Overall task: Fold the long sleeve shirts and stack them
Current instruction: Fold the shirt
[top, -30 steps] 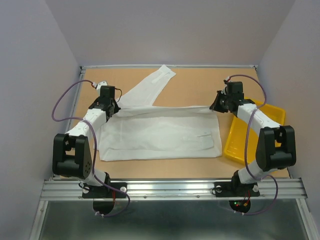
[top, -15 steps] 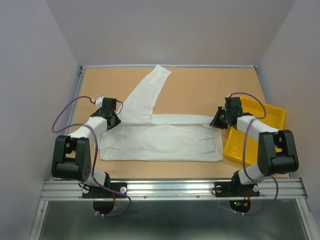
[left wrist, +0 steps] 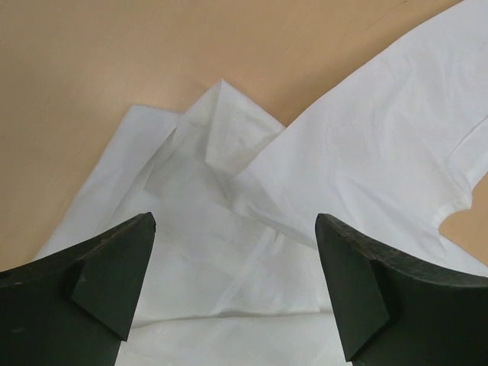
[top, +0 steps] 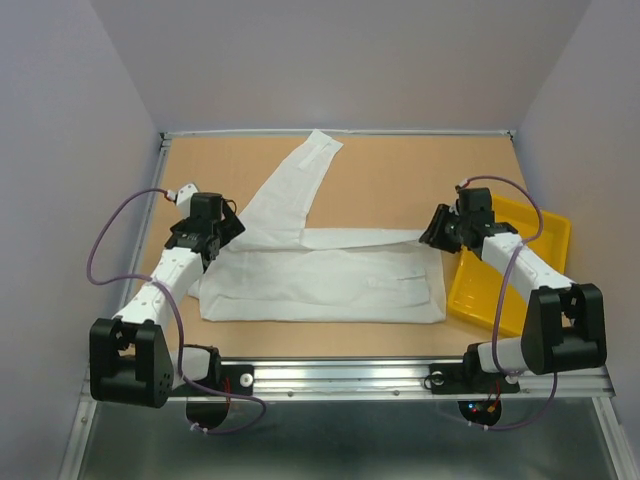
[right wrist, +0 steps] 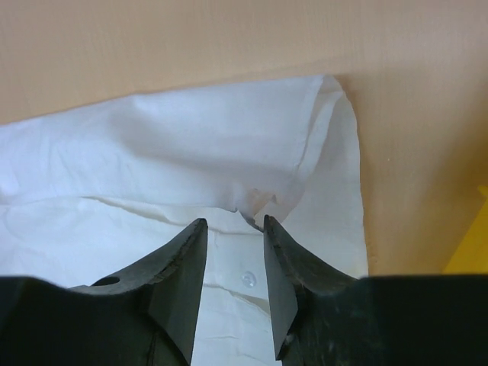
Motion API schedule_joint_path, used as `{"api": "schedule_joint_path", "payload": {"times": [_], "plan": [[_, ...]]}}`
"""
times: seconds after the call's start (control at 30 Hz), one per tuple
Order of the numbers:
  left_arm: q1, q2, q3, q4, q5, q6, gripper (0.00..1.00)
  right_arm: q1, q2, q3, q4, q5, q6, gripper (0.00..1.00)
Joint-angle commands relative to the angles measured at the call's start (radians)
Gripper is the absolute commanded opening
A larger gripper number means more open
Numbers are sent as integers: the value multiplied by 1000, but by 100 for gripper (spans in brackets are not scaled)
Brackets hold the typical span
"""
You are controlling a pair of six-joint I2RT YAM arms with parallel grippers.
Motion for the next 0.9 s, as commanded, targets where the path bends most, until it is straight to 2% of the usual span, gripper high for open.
{"api": "schedule_joint_path", "payload": {"times": [0.0, 0.07, 0.17, 0.4, 0.57, 0.73, 0.87], "plan": [[1, -10, 33, -42, 4, -7, 99, 0, -33, 126, -15, 59, -14, 41], [3, 8, 32, -43, 13, -27, 99, 0, -19, 167, -15, 67, -4, 42], [6, 29, 16, -34, 16, -78, 99, 0, 17, 207, -15, 70, 15, 50], [90, 88, -1, 55, 80, -123, 95, -2, 38, 232, -14, 122, 65, 56], [98, 174, 22, 98, 145, -126, 89, 0, 116, 239, -2, 122, 111, 48], [100, 268, 55, 109, 136, -132, 79, 0, 194, 220, 80, 67, 157, 38], [106, 332, 67, 115, 122, -133, 72, -2, 257, 198, 129, 47, 177, 36]]}}
